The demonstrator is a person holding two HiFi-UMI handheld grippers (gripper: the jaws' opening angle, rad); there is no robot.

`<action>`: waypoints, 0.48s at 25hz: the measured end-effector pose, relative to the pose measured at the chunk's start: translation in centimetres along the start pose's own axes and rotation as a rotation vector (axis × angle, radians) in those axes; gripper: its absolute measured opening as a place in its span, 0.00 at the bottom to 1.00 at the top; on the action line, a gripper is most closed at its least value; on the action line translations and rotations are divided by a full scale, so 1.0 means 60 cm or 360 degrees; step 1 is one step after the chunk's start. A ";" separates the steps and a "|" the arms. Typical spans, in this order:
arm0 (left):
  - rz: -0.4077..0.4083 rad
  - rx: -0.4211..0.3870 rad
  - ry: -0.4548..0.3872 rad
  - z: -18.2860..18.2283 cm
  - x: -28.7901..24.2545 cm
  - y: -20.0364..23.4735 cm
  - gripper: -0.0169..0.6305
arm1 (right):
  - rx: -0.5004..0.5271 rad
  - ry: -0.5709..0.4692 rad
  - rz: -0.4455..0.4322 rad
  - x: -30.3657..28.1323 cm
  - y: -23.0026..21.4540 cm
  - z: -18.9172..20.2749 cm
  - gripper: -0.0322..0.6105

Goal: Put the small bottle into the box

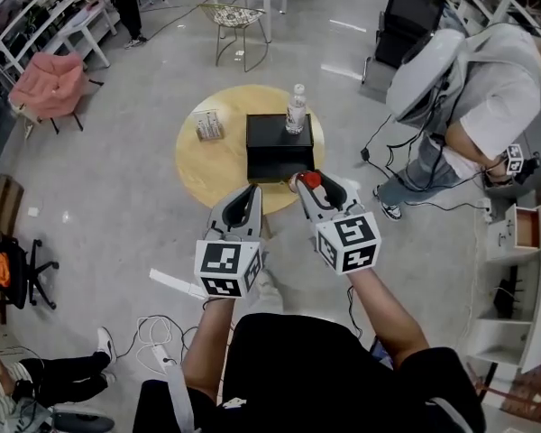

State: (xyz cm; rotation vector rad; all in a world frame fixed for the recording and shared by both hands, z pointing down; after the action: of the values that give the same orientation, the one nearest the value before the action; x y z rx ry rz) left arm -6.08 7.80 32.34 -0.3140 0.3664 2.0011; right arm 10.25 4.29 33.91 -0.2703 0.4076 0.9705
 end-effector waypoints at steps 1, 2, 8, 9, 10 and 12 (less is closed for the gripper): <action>0.0008 0.0003 0.0003 -0.005 -0.009 0.016 0.04 | -0.0002 0.0006 0.0007 -0.014 -0.001 -0.008 0.26; 0.0017 0.0007 0.0005 -0.010 -0.019 0.030 0.04 | -0.0003 0.0011 0.0016 -0.028 -0.002 -0.015 0.26; 0.0085 0.0007 0.0031 -0.030 -0.074 0.100 0.04 | -0.0027 0.0035 0.0070 -0.101 -0.011 -0.044 0.26; 0.0096 0.0005 0.0037 -0.032 -0.082 0.109 0.04 | -0.0032 0.0040 0.0077 -0.112 -0.013 -0.046 0.26; 0.0106 0.0003 0.0043 -0.033 -0.089 0.117 0.04 | -0.0037 0.0045 0.0084 -0.122 -0.015 -0.047 0.26; 0.0125 -0.0001 0.0057 -0.033 -0.103 0.129 0.04 | -0.0046 0.0057 0.0096 -0.139 -0.020 -0.048 0.26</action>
State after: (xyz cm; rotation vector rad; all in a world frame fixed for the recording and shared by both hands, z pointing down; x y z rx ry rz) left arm -10.24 -1.28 33.72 -0.3410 0.4061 2.0746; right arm 6.49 -3.66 35.17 -0.3034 0.4365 1.0321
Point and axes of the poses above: the fingertips, and each gripper's own axes: x backward along the fingers, y to its left, z out of its underside, the point moved 7 cm from there along x, backward along the fingers, and after that the axes turned 12 degrees about y, right-handed, at the moved point
